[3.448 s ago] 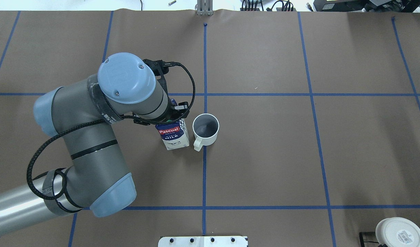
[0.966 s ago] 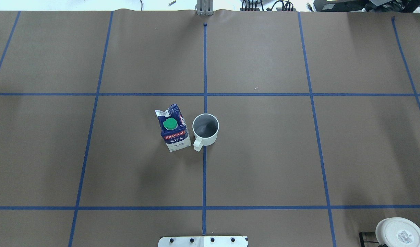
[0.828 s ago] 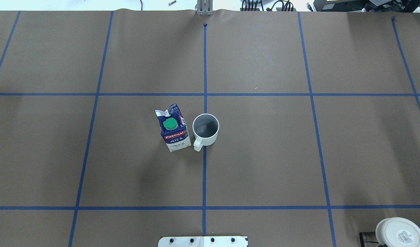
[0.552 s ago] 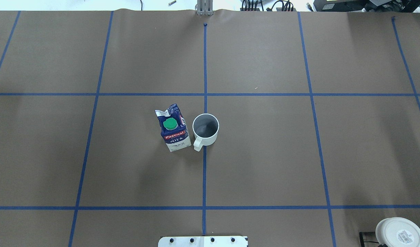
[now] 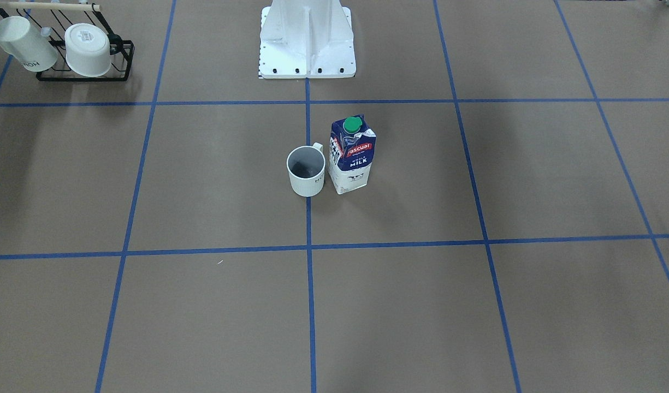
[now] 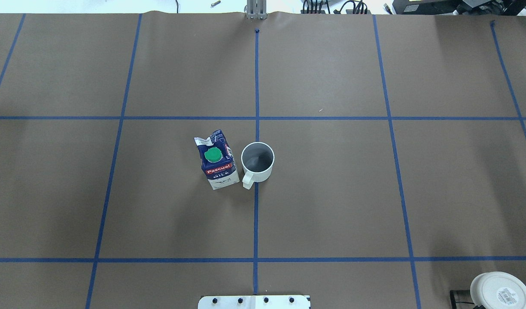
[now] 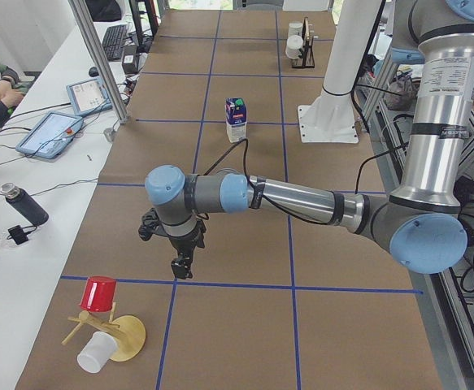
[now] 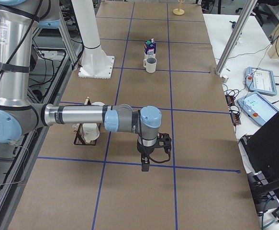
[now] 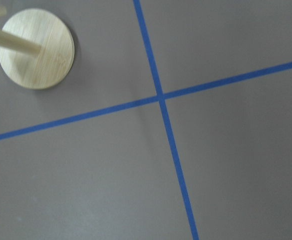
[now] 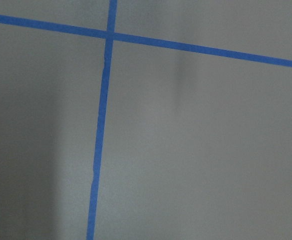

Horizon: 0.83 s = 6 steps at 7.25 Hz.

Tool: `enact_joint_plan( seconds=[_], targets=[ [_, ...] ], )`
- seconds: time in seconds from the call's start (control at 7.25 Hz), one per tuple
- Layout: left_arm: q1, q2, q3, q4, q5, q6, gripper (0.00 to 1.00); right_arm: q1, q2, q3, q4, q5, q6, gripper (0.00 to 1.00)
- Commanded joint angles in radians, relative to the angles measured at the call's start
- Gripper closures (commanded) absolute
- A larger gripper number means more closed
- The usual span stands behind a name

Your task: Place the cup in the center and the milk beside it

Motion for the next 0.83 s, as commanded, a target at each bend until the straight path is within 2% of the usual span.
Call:
enact_joint_plan(
  seconds=[0.0,0.28,0.69],
  targets=[
    [-0.003,0.134,-0.083,-0.088,-0.004,-0.026,0.01,0.0,0.001,0.0,-0.001,0.0,0.0,0.0],
    [-0.003,0.152,-0.13,-0.089,-0.003,-0.049,0.01,0.0,0.001,0.0,0.001,0.0,0.0,0.0],
    [-0.002,0.138,-0.138,-0.09,-0.003,-0.047,0.01,0.0,0.001,0.002,0.001,0.0,0.0,0.0]
  ],
)
